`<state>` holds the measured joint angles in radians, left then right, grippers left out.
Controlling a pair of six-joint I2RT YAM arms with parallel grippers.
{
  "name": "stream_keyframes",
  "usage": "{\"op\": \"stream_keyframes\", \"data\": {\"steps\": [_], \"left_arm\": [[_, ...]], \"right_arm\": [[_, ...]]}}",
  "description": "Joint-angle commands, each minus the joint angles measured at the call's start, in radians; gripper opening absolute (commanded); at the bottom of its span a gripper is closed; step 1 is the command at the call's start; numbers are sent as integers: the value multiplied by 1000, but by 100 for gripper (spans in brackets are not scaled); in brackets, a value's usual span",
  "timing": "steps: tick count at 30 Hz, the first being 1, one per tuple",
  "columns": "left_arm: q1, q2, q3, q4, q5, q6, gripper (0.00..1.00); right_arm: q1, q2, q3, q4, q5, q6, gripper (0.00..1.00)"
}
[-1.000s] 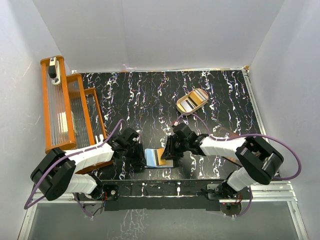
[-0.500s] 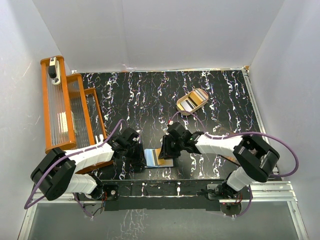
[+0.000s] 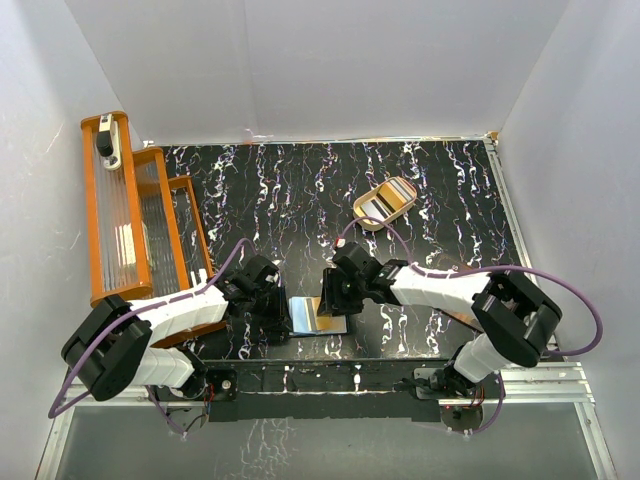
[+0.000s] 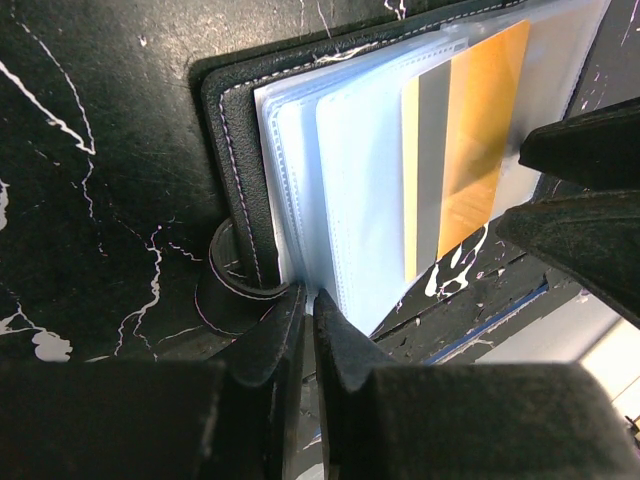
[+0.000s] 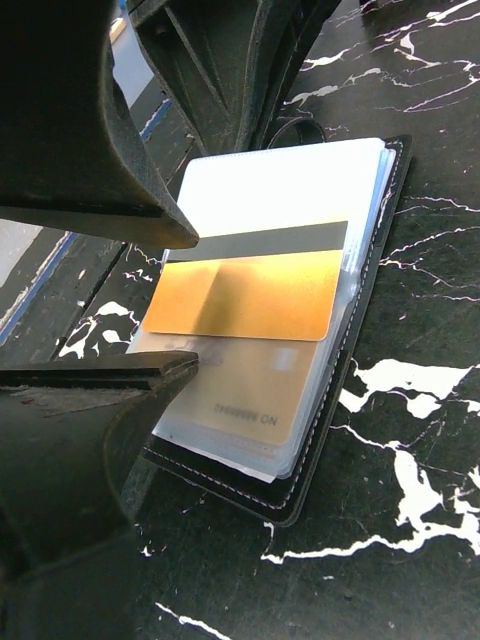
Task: Put the credit cards into the card holder
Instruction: Insert the credit card into the card holder.
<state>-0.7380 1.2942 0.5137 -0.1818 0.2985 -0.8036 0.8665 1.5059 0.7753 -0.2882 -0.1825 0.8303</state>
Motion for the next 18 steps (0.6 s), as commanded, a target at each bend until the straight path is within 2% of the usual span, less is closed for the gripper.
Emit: {"op": "stream_keyframes", "data": {"steps": [1, 10, 18], "left_arm": [[-8, 6, 17, -31, 2, 13, 8], [-8, 7, 5, -13, 7, 7, 8], [-8, -1, -1, -11, 3, -2, 8]], "right_arm": [[5, 12, 32, 41, -12, -19, 44], [29, 62, 45, 93, -51, -12, 42], [31, 77, 12, 221, -127, 45, 42]]}}
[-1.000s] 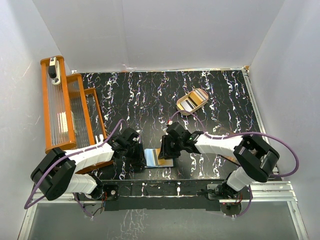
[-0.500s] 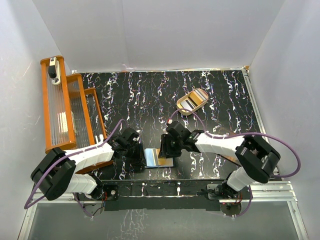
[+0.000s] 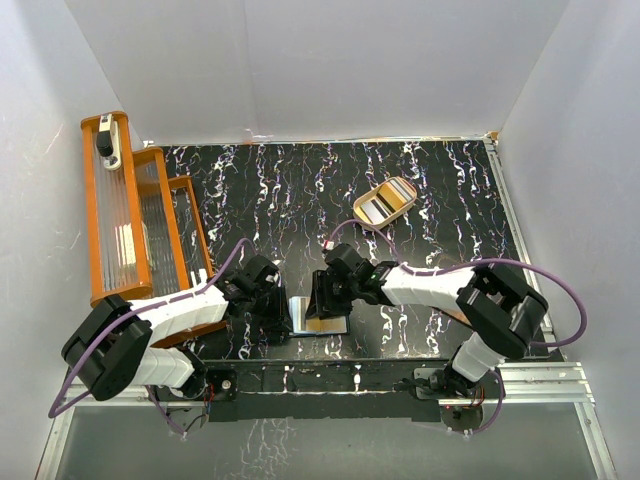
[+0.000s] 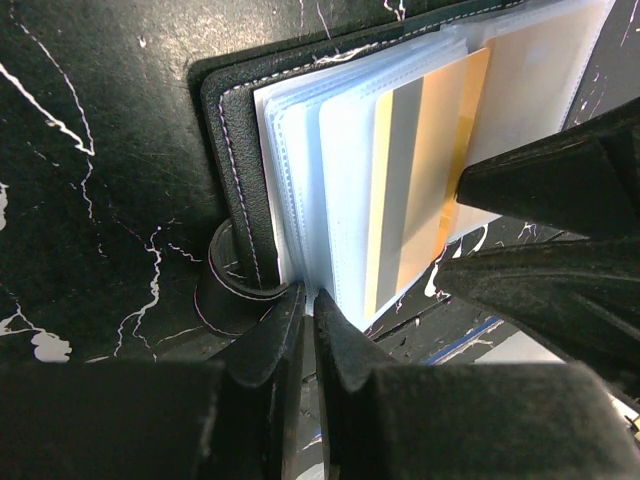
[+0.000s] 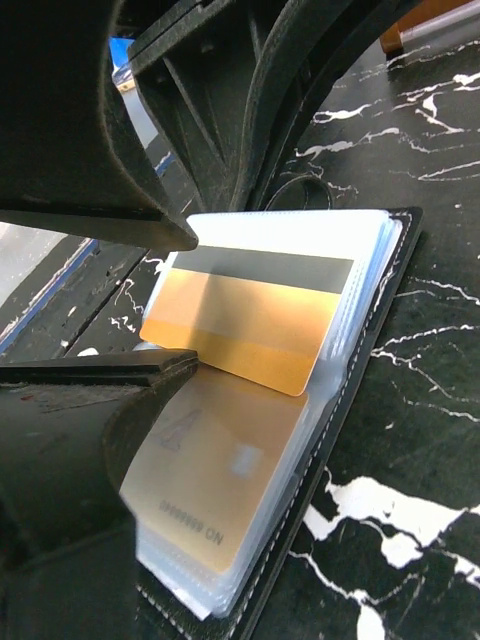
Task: Put the credit cards into the card holder
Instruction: Insert the credit card into the card holder.
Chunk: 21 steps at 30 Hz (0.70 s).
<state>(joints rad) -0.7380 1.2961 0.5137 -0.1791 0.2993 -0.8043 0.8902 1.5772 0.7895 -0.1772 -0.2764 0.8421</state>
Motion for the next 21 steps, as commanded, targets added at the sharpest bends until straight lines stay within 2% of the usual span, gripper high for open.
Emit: {"op": "stream_keyframes", "data": {"steps": [1, 8, 15, 21], "left_arm": [[-8, -3, -1, -11, 4, -2, 8], [-8, -12, 10, -29, -2, 5, 10], [-8, -53, 60, -146, -87, -21, 25], [-8, -129, 105, -232, -155, -65, 33]], "right_arm": [[7, 3, -8, 123, -37, 40, 42], [7, -44, -60, 217, -61, 37, 41], [7, -109, -41, 75, 73, 38, 44], [7, -86, -27, 55, 97, 61, 46]]}}
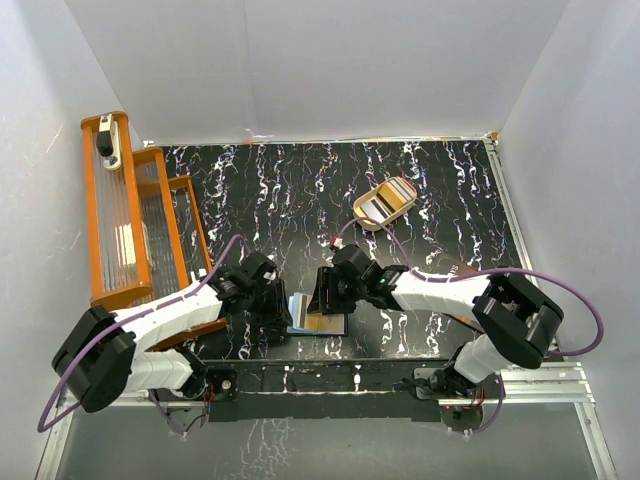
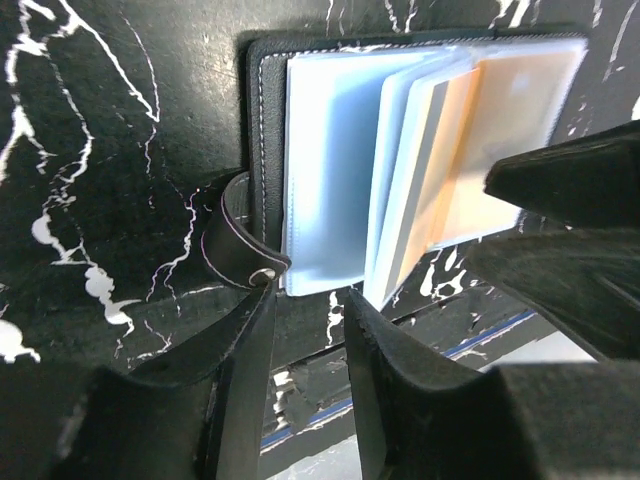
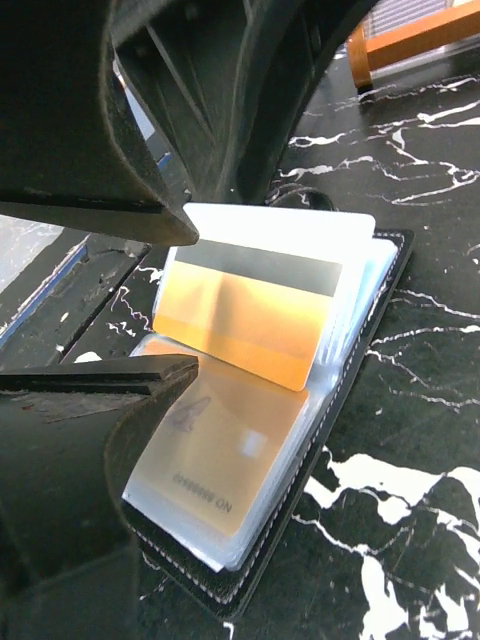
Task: Put the credit cards into the card holder
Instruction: Insert the credit card into the card holder.
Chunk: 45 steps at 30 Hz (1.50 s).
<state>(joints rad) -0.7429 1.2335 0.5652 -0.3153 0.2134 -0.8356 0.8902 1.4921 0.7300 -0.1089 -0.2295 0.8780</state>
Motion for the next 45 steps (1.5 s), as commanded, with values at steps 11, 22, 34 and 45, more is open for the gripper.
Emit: {"op": "stream_keyframes", "data": {"steps": [11, 22, 34, 45], "left_arm": [[-3, -63, 27, -25, -54, -31, 33], [-3, 70, -25, 101, 14, 4, 17], [-2, 38, -13, 84, 18, 19, 22], [-2, -117, 123, -98, -60, 60, 57]], "right_arm": [[9, 80, 42, 73, 27, 68, 49], [13, 117, 71, 88, 10, 57, 48], [25, 110, 75, 132, -58, -2, 41], [2, -63, 260, -280, 206, -174, 49]]}}
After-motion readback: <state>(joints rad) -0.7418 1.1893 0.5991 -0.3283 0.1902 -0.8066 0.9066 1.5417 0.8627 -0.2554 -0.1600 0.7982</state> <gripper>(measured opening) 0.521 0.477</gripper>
